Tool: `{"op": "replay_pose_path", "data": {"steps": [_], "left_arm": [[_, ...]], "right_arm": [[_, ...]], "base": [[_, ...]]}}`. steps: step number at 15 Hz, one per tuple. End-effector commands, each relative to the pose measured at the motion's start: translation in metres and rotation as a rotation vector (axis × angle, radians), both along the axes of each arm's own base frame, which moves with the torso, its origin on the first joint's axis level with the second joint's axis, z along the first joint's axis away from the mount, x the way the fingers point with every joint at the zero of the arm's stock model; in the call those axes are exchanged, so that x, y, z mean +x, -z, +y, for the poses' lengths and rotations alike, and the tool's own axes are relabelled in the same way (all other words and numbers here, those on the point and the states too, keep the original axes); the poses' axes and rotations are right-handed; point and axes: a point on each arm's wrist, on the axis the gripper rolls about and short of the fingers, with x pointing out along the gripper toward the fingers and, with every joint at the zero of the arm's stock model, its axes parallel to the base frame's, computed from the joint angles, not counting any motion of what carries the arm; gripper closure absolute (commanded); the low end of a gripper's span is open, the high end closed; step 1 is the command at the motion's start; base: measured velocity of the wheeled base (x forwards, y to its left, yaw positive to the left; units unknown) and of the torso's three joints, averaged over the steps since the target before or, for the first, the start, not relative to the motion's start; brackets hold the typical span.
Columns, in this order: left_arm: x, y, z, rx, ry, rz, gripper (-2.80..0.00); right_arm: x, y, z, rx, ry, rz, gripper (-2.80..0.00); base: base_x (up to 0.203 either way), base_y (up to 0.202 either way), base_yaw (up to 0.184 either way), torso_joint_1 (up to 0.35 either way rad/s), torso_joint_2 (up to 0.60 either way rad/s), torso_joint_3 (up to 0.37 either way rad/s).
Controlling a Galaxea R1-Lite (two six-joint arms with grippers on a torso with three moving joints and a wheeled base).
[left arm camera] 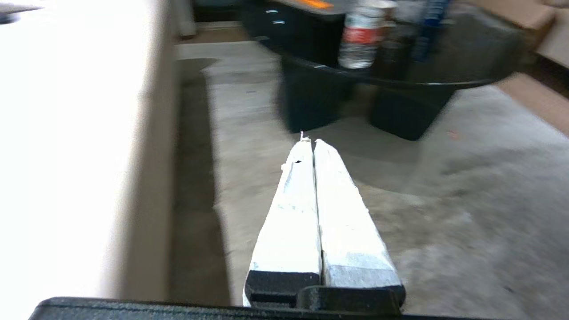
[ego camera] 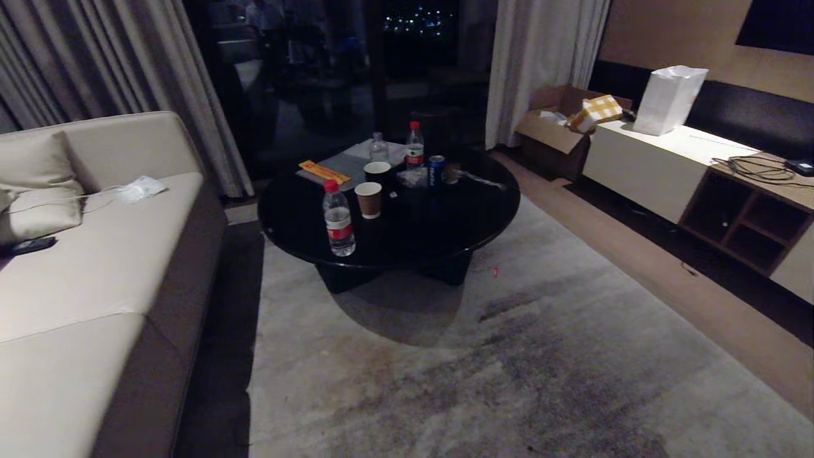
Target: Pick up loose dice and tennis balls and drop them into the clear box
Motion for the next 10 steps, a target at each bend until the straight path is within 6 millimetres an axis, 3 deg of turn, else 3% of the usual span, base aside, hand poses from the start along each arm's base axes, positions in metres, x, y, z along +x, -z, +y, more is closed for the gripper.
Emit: {"op": "replay_pose_path", "data": {"steps": [1, 10], "left_arm": [[0.0002, 0.0003, 0.0000, -0.001, -0.001, 0.003, 0.00], [0.0002, 0.0003, 0.0000, -0.004, -0.002, 0.002, 0.00]], "right_arm": [[0.0001, 0.0000, 0.0000, 0.000, -0.001, 0.002, 0.00], [0.0001, 0.0000, 0.0000, 0.000, -0.001, 0.002, 0.00]], "base": [[-0.006, -0.006, 0.164, 0.002, 0.00, 0.000], [0.000, -0.008, 0.149, 0.001, 0.00, 0.001]]}}
